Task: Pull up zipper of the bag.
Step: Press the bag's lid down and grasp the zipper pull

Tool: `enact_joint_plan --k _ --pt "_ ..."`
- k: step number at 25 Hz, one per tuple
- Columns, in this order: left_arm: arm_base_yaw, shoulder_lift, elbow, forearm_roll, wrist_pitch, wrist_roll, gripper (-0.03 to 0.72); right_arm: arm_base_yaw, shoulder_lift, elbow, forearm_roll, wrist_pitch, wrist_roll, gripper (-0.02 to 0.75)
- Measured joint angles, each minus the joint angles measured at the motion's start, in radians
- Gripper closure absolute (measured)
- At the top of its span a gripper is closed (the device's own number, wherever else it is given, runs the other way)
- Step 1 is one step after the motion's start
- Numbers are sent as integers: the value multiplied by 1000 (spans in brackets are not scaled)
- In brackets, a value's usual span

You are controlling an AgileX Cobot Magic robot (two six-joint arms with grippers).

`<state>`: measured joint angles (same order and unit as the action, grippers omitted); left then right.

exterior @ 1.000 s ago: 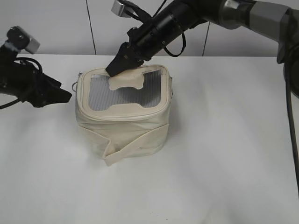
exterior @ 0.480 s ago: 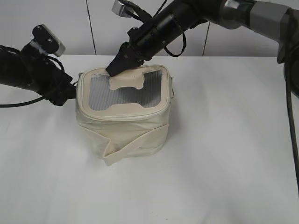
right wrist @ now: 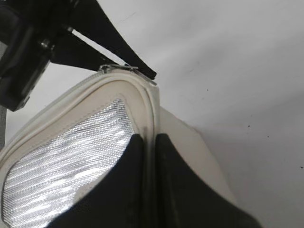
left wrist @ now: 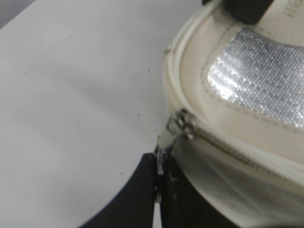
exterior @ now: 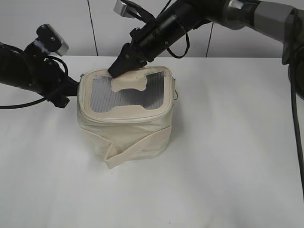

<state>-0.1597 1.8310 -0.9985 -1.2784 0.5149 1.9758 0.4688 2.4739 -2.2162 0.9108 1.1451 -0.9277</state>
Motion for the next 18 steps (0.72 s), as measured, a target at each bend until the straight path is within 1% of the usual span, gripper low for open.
enact_joint_plan --k 2,5,6,8,11,15,18 --pt "0 -23 10 74 -5 -96 679 0 0 0 -4 0 14 686" --pt "0 -85 53 213 3 -247 680 0 0 0 -8 -5 41 686" --pt "0 -113 75 235 6 -287 680 0 0 0 -8 -6 52 686" --pt "0 -176 122 255 -10 -336 680 0 0 0 -9 -8 76 686" --pt "0 -278 204 265 -33 -378 680 0 0 0 -8 -8 112 686" --pt "-9 -401 312 265 -19 -396 680 5 0 0 -7 -7 142 687" --pt "-27 -457 370 267 46 -400 680 5 0 0 -7 -12 179 687"
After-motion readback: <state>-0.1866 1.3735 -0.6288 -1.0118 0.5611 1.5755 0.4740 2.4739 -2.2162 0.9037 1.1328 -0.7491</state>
